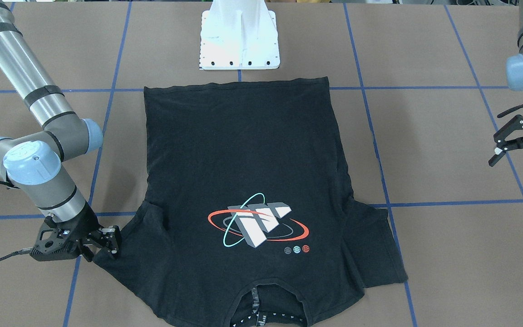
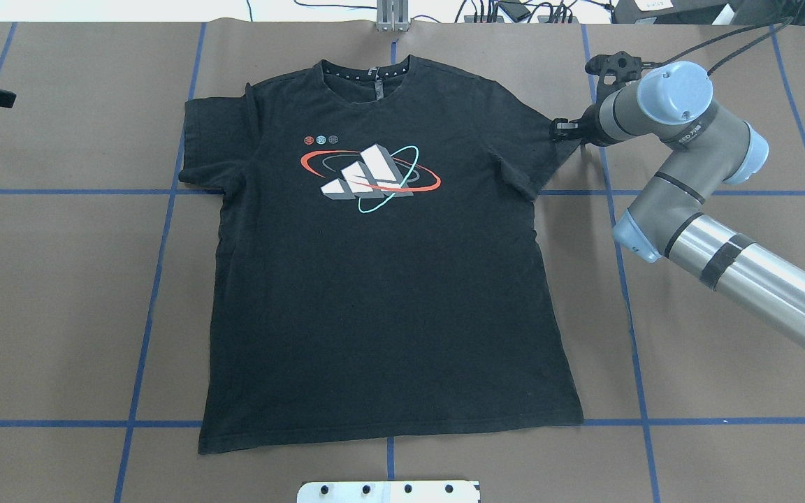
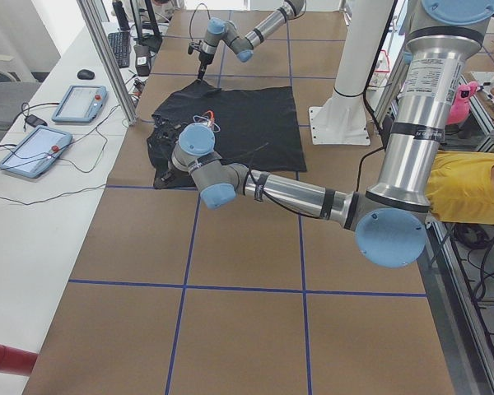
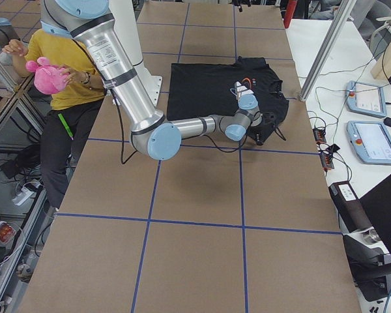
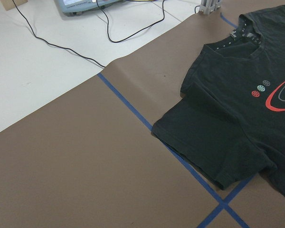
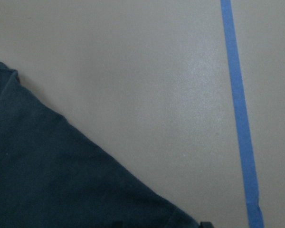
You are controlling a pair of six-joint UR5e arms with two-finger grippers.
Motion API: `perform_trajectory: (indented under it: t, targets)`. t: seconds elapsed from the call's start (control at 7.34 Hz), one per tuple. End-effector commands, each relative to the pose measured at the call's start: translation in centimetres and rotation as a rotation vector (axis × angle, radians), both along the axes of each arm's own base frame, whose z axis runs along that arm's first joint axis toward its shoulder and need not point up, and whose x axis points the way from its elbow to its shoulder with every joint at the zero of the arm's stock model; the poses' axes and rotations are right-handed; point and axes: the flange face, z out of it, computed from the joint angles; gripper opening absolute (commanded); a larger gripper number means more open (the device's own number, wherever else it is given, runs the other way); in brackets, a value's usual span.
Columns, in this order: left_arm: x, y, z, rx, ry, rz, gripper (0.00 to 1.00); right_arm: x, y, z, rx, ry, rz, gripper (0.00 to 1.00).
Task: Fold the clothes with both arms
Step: 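Move the right gripper to the black T-shirt's sleeve farthest from the robot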
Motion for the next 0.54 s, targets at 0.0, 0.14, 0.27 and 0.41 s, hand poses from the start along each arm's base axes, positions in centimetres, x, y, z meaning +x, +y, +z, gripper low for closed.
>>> perform_trajectory:
  t: [0.0, 0.14, 0.27, 0.41]
  targets:
    - [0.04, -0.13, 0.28, -0.004, -0.001, 0.000, 1.00, 0.31, -0.19, -0.01, 0.016, 0.007, -0.012, 0.24]
    - [0.02, -0.07, 0.30, -0.004, -0.001, 0.000, 1.00, 0.85, -0.18, 0.20, 0.039, 0.009, -0.024, 0.23]
    - [0.02, -0.07, 0.30, -0.004, -0.001, 0.000, 1.00, 1.08, -0.07, 0.56, 0.041, 0.009, -0.025, 0.21]
    - [0.02, -0.07, 0.30, -0.004, -0.001, 0.000, 1.00, 1.10, -0.05, 0.30, 0.046, 0.005, -0.025, 0.18]
